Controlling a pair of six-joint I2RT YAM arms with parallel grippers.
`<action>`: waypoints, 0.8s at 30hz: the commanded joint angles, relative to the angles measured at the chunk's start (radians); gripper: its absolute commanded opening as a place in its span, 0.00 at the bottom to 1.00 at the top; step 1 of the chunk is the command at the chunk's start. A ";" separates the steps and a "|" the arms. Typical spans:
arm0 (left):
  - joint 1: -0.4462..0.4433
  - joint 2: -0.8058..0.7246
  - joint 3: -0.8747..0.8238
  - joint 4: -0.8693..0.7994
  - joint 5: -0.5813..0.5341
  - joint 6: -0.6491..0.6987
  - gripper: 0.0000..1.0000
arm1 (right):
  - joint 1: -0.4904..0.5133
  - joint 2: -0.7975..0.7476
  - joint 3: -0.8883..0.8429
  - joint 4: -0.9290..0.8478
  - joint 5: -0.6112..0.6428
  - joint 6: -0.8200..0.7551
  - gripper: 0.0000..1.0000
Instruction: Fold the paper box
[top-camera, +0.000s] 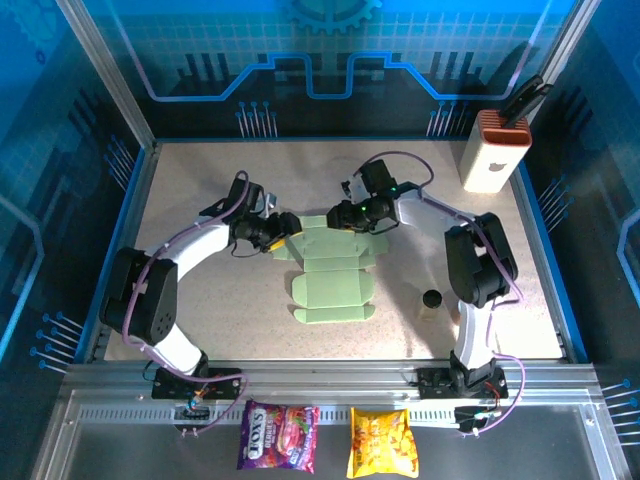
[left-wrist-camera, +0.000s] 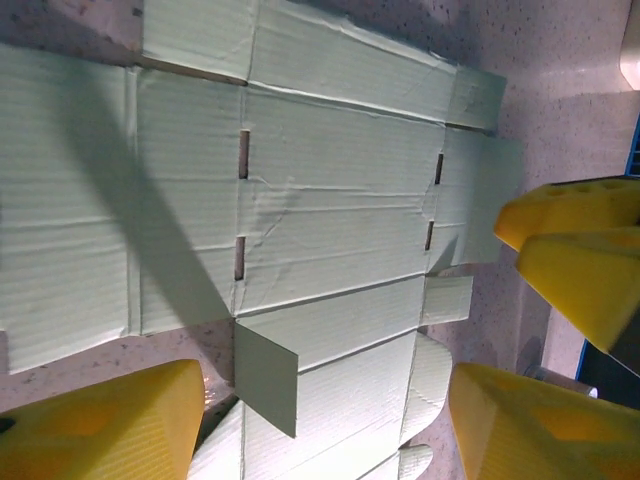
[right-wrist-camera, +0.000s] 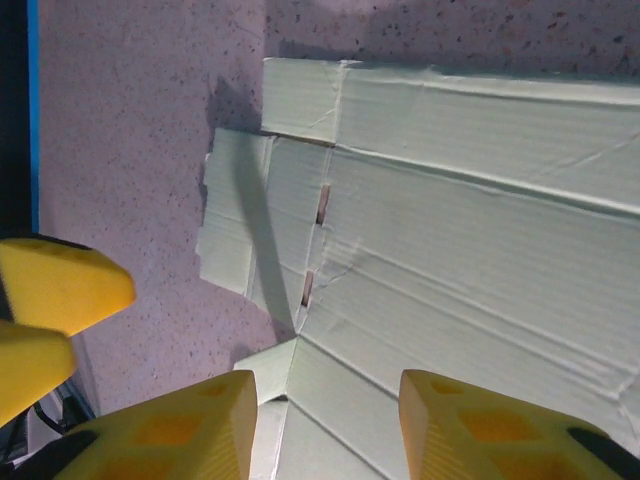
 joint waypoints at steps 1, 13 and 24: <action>0.018 0.019 0.021 -0.029 0.022 0.036 0.67 | -0.006 0.077 0.075 -0.030 -0.036 0.008 0.43; 0.070 0.179 0.141 -0.012 0.045 0.053 0.67 | -0.045 0.317 0.343 -0.070 -0.080 0.036 0.42; 0.079 0.300 0.258 -0.029 0.069 0.053 0.67 | -0.064 0.367 0.355 -0.045 -0.131 0.036 0.42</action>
